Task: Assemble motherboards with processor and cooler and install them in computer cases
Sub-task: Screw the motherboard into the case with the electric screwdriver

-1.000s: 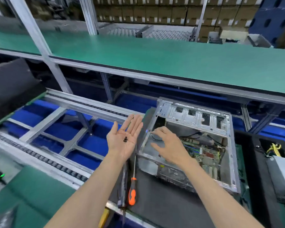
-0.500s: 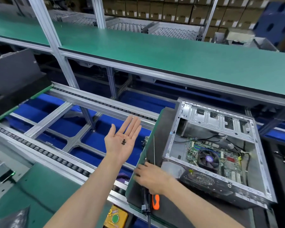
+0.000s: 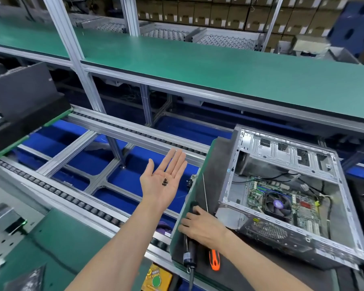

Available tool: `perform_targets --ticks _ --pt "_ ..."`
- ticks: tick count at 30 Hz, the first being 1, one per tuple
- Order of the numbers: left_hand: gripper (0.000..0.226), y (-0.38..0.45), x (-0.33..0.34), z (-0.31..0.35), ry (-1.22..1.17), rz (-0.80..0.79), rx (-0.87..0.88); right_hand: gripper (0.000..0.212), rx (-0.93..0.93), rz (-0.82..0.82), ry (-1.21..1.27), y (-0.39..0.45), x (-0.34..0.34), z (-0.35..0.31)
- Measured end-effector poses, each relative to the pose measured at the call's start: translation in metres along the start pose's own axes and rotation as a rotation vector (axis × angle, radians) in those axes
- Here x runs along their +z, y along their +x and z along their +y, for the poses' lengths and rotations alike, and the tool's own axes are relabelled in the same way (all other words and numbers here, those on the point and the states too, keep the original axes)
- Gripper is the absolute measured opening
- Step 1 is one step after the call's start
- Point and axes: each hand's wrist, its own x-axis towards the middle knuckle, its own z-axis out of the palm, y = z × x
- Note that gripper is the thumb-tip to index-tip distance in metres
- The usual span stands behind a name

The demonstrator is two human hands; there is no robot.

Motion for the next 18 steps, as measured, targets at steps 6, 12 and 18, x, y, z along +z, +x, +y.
perform_targets --ticks 6,12,18 --pt "0.065 0.005 0.004 0.004 -0.016 -0.028 0.01 0.041 0.196 0.264 0.456 0.007 -0.028 0.018" --pt "0.061 0.016 0.015 0.011 -0.081 -0.068 0.036 0.034 0.44 0.815 0.869 0.008 -0.094 0.046" --pt "0.059 0.026 0.037 -0.016 -0.077 -0.029 -0.015 0.018 0.754 1.451 1.252 -0.021 -0.173 0.1"
